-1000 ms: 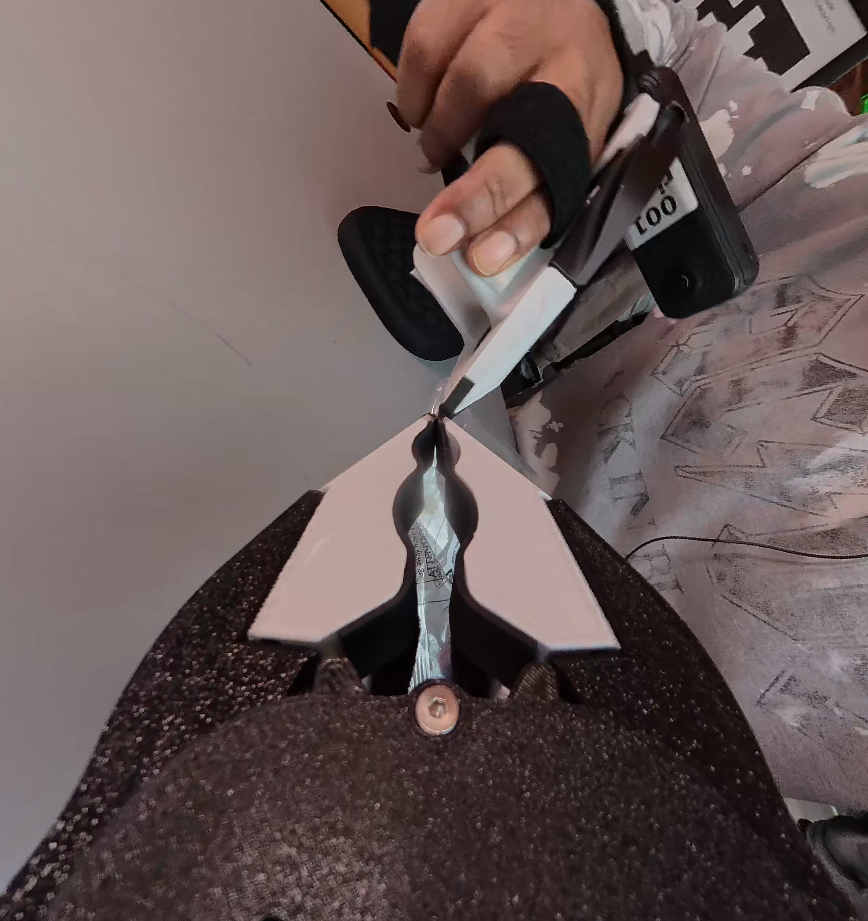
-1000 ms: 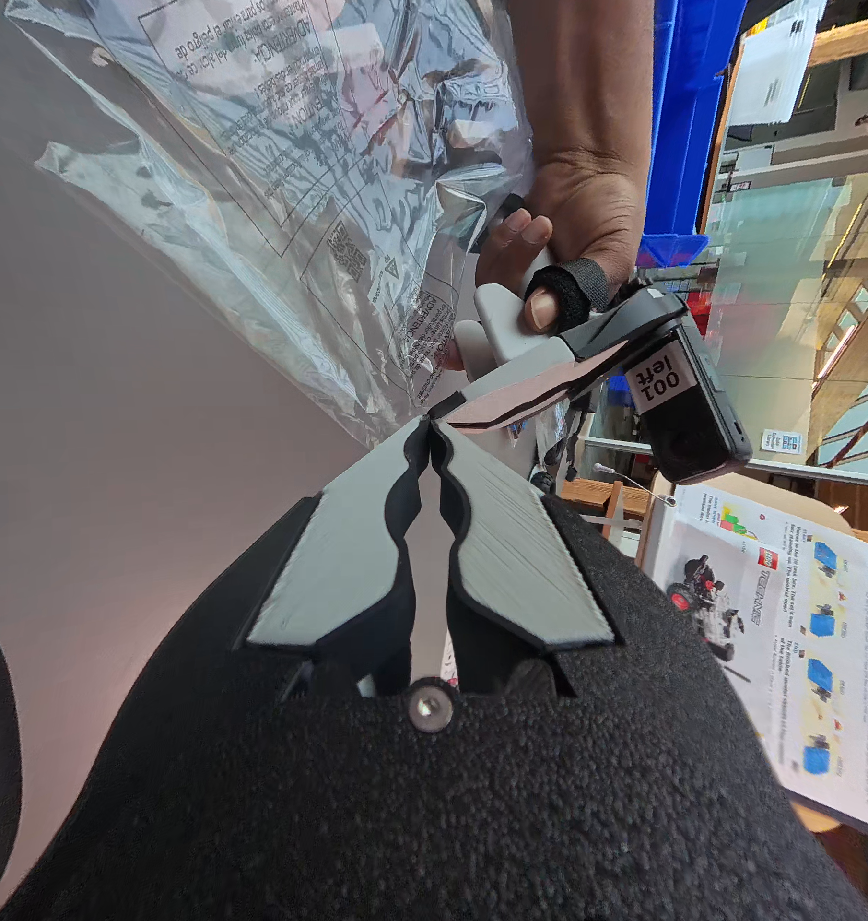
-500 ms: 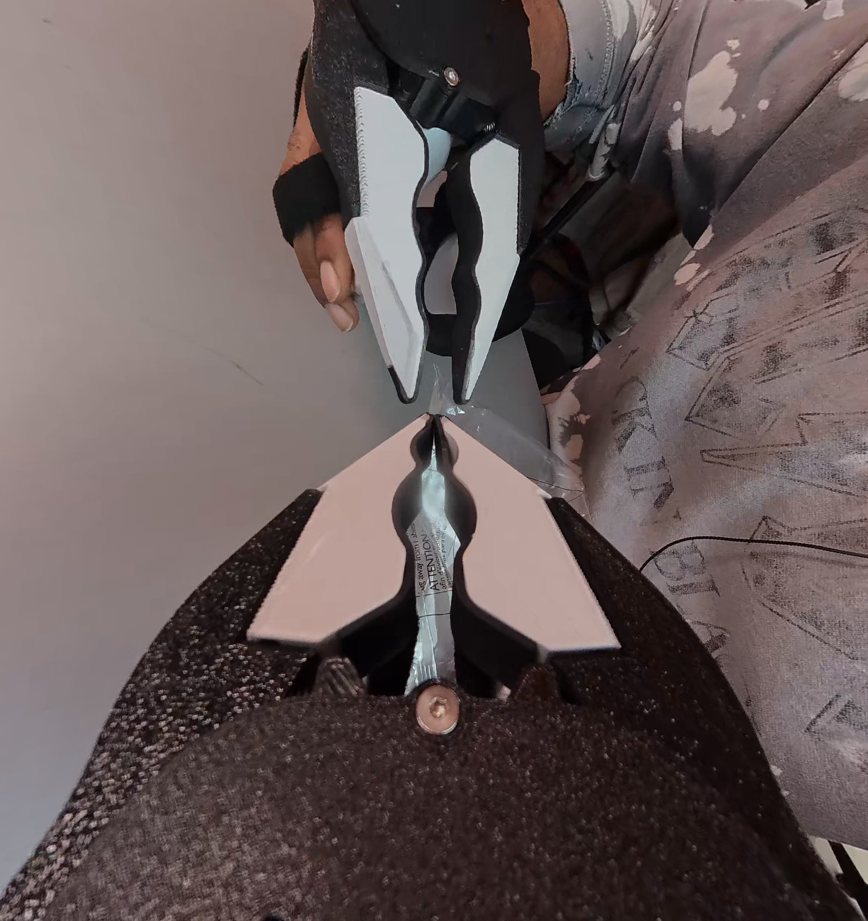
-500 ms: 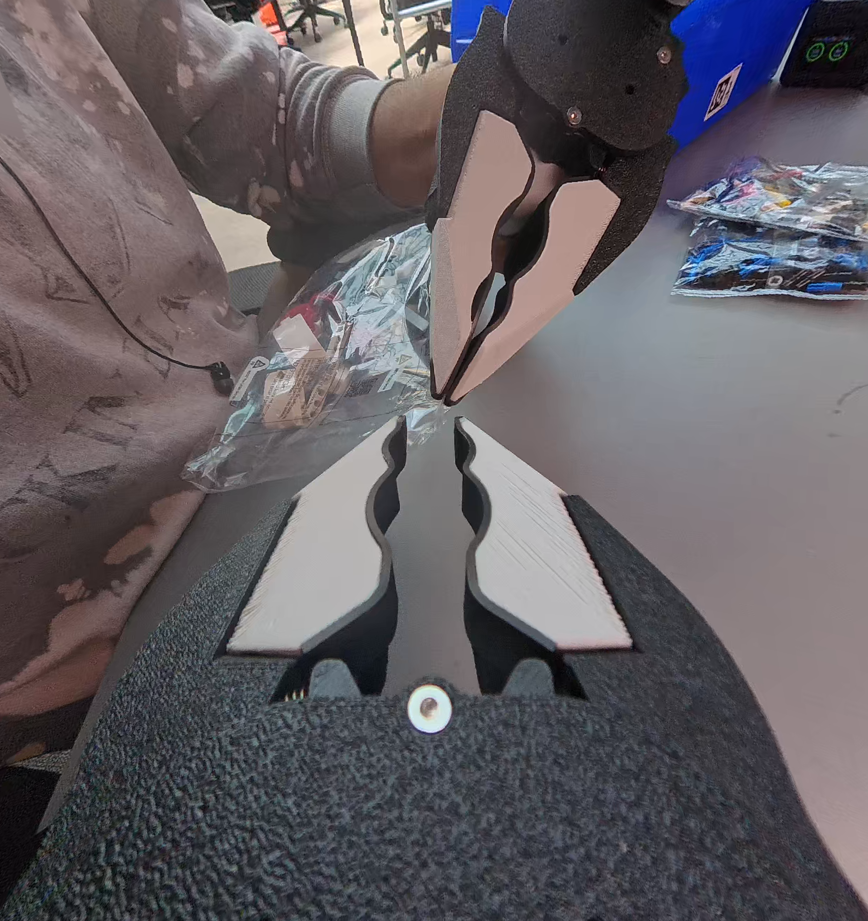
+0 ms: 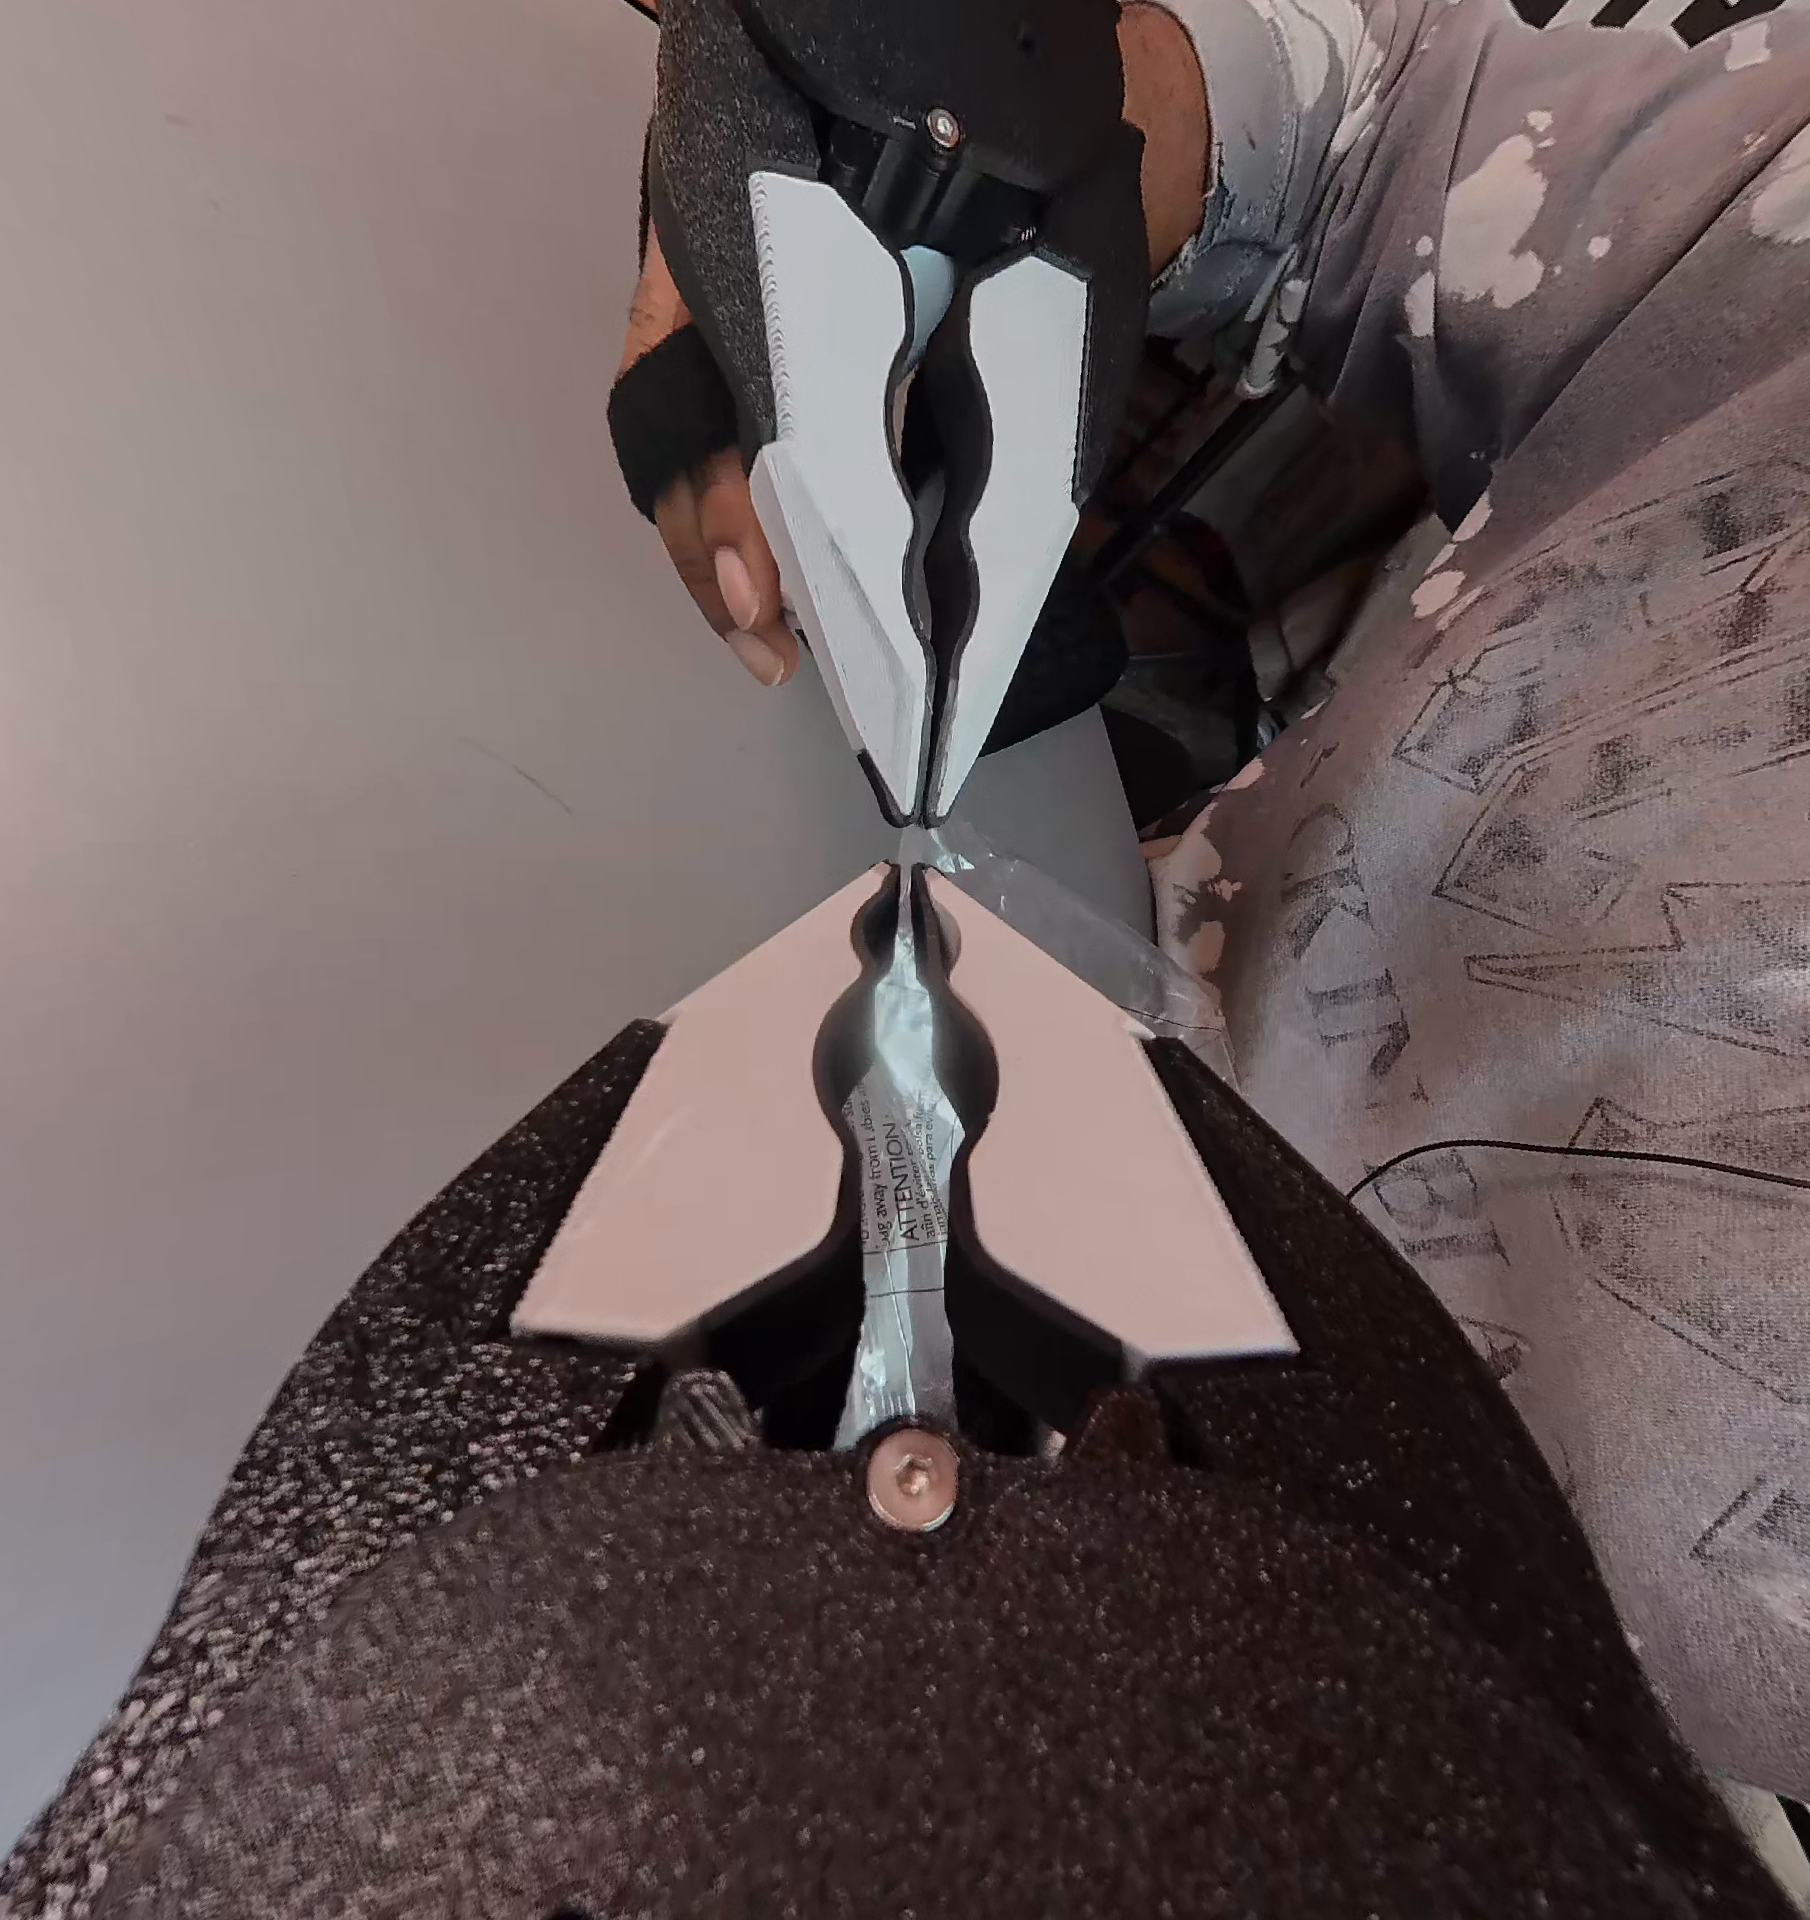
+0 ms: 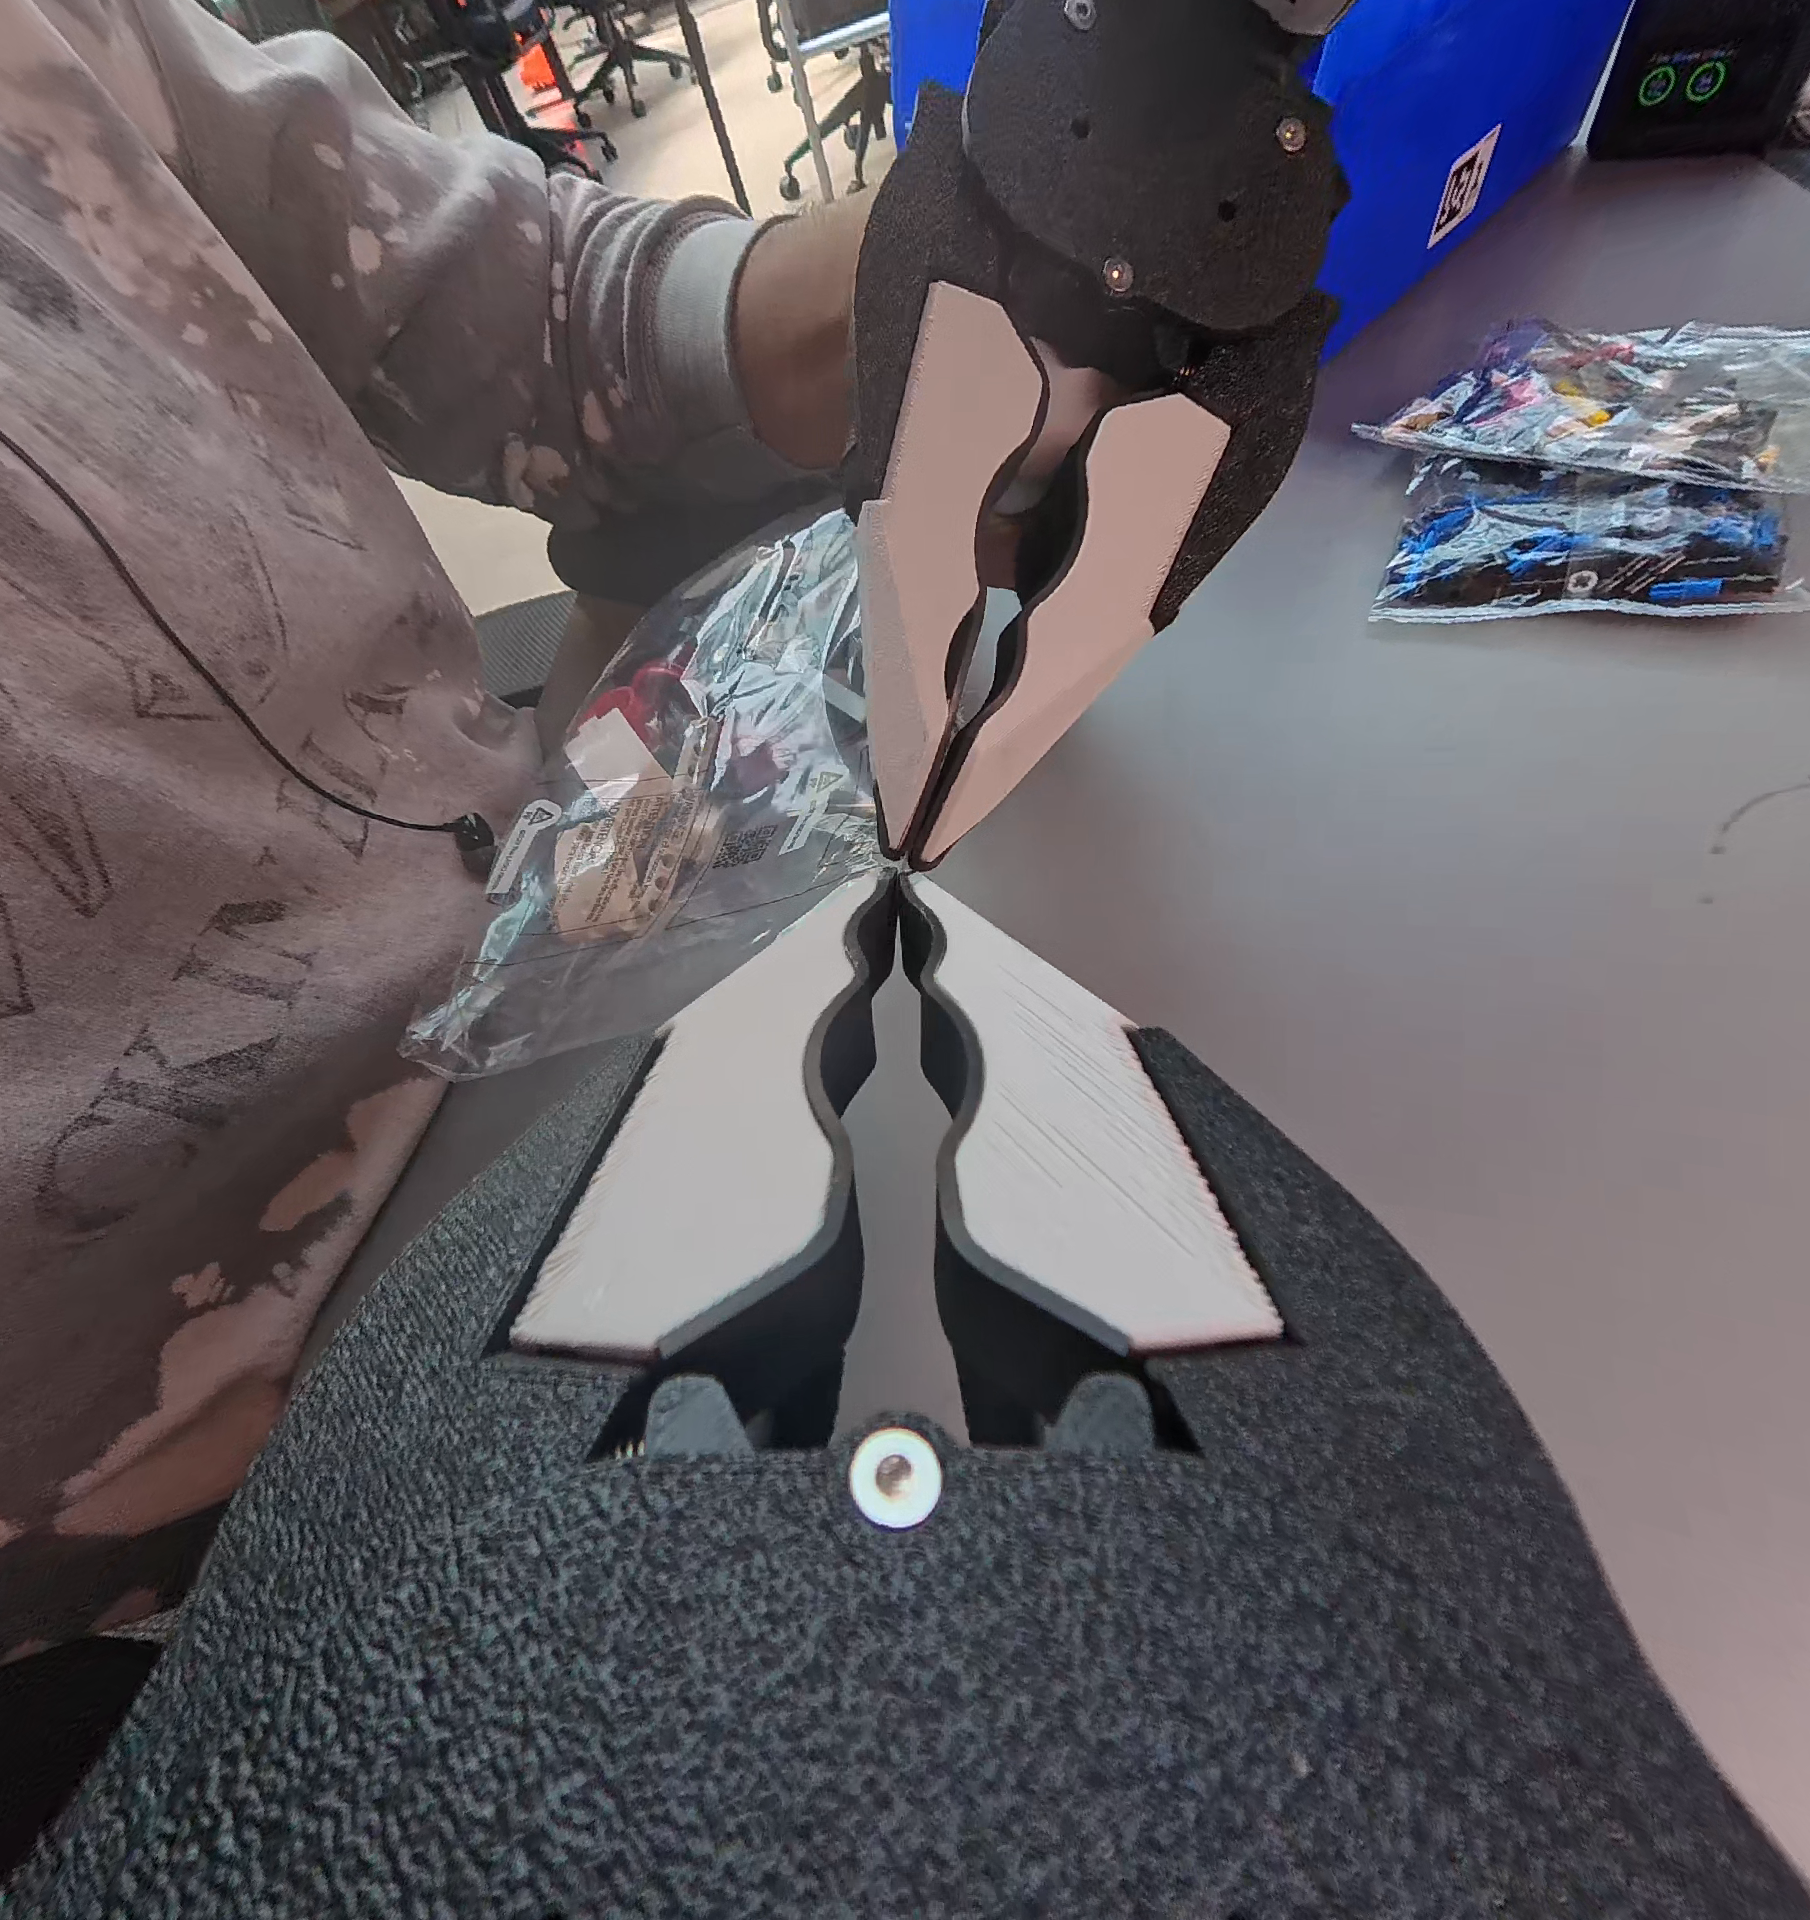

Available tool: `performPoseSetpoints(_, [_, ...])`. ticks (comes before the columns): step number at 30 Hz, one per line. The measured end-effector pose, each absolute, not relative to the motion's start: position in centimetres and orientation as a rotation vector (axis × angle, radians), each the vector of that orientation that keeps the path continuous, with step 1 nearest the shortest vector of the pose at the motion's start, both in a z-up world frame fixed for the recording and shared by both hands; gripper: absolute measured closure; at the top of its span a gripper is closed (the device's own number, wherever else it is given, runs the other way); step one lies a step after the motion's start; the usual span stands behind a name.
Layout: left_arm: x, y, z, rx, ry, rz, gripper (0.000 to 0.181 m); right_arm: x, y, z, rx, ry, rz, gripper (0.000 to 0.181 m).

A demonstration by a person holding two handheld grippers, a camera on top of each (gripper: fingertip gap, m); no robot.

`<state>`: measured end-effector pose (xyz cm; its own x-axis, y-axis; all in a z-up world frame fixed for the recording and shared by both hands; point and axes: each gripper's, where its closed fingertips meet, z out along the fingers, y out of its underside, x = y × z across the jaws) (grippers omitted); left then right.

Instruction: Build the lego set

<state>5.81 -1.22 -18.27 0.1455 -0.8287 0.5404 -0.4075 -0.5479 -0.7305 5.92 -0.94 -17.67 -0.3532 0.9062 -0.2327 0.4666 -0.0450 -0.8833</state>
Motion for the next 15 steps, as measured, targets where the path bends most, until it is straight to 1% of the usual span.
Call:
performPoseSetpoints(1, [5.85,-1.1,-18.06,-2.001,1.176,-1.375,0.174,5.91,-0.93,-17.55,-1.447,-1.805,1.38,0.181])
performPoseSetpoints(3, [6.0,-0.93,-17.69,-1.967,1.177,-1.371,0.172,5.87,-0.93,-17.57,-1.432,-1.813,1.353,0.181])
performPoseSetpoints(8, [6.33,-1.06,-17.48,-1.938,1.202,-1.379,0.181,5.79,-1.05,-17.31,-1.423,-1.819,1.326,0.181])
performPoseSetpoints(11, [6.34,-1.09,-17.49,-1.949,1.175,-1.424,0.181,5.84,-1.03,-17.29,-1.419,-1.821,1.299,0.181])
performPoseSetpoints(13, [6.25,-0.87,-17.56,-1.968,1.115,-1.512,0.181,5.77,-0.87,-17.36,-1.349,-1.841,1.195,0.181])
performPoseSetpoints(15, [6.01,-0.42,-17.68,-1.984,1.026,-1.644,0.181,5.48,-0.48,-17.4,-1.2,-1.876,0.957,0.181])
